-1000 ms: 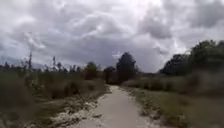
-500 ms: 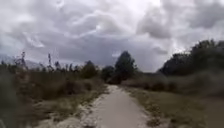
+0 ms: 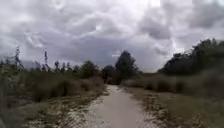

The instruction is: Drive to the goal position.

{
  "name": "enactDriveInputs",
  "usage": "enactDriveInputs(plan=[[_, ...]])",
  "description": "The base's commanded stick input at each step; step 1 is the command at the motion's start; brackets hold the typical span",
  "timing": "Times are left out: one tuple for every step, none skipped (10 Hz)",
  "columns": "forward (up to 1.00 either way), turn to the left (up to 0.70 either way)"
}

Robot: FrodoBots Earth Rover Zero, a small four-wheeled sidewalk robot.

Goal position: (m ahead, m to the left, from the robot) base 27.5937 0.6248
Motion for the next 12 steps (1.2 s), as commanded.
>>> enactDriveInputs(plan=[[0.85,0.00],[0.85,0.00],[0.85,0.00],[0.85,0.00],[0.85,0.00],[0.85,0.00],[0.85,0.00],[0.85,0.00],[0.85,0.00],[0.85,0.00],[0.85,0.00],[0.85,0.00]])
